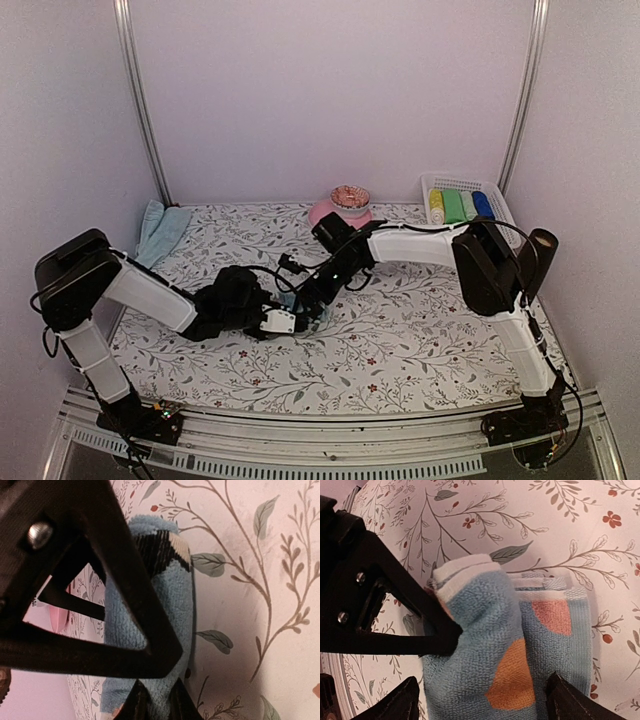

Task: Roll the towels
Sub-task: Roll the towel at the center of the board, then pick up the towel from the center of the board.

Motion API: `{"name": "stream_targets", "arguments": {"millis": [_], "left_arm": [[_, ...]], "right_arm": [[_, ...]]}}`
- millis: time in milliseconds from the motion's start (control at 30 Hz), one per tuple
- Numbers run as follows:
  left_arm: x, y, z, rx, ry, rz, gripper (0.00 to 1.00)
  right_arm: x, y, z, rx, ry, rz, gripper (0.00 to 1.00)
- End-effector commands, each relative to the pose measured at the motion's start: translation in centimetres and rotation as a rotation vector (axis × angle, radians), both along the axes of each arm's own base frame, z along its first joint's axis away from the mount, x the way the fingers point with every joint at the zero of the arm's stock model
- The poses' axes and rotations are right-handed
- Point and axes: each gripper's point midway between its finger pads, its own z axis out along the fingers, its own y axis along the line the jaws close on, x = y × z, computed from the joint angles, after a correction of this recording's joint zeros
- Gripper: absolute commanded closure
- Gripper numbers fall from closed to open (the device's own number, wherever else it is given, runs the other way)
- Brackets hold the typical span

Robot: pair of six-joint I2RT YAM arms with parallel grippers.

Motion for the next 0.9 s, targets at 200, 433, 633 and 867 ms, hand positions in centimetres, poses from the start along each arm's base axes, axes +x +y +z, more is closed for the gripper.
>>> {"name": "stream_targets", "arguments": {"millis": [200,433,633,867], "left_arm": [[-0.6,0.5,-2.6,0.084,0.163,-0.027,0.87],[-0.2,0.3,-2.8,0.105,0.184,-0.034,0.86],[0.1,0.1,-2.7,0.115,0.187,-0.038,0.86],[0.6,-0.1,-2.8,0.117,0.190,-0.035,0.86]], "right_arm": [[3.4,-1.8,3.8,0.026,-0.059,-0.107,0.08],[3.0,-2.6,0.8,0.019,0.043,-0.084,0.05],[2.1,-3.0,-1.1,-0.005,0.097,-0.056,0.07],[1.4,-3.1,-3.1,-0.034,0.156,-0.036,0.18]]}}
